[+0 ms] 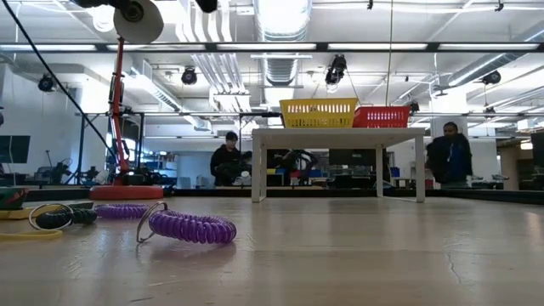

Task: Pick & Place Office Desk Supplies
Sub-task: Put the yellow crayon box in the yellow bin on the shelf

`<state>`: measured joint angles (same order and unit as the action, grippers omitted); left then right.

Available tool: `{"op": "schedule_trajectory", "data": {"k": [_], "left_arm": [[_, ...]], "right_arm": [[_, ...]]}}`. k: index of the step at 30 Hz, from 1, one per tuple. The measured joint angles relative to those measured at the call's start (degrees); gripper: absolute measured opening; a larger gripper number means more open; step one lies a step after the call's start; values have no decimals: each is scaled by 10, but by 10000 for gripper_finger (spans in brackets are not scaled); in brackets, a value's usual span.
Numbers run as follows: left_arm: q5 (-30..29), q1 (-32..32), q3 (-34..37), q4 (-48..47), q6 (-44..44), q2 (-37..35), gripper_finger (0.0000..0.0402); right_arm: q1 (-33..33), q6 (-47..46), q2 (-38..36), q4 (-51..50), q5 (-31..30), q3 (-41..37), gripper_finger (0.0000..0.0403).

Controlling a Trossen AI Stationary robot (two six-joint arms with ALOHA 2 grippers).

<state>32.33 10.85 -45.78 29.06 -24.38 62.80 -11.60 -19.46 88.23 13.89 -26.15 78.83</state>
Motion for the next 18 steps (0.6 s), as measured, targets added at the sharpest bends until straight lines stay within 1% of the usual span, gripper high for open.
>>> {"op": "schedule_trajectory", "data": {"k": [5, 9, 12, 15, 16, 18], "left_arm": [[-21, -17, -1, -6, 0, 29, 147], [-39, -23, -1, -6, 2, 30, 77], [-41, -23, -1, -8, 12, 26, 27], [-57, -23, -2, -22, 30, 26, 26], [-69, -23, -6, -45, 44, 26, 27], [-114, -25, -23, -122, 97, 26, 33]], "right_arm": [[0, 0, 0, -1, 0, 0, 42], [0, 0, -2, -3, 0, 0, 57], [0, -12, -14, -28, 0, 0, 72], [0, -57, -41, -113, -8, 4, 95], [0, -77, -52, -147, -9, 6, 105], [0, -137, -74, -220, -11, 7, 126]]}}
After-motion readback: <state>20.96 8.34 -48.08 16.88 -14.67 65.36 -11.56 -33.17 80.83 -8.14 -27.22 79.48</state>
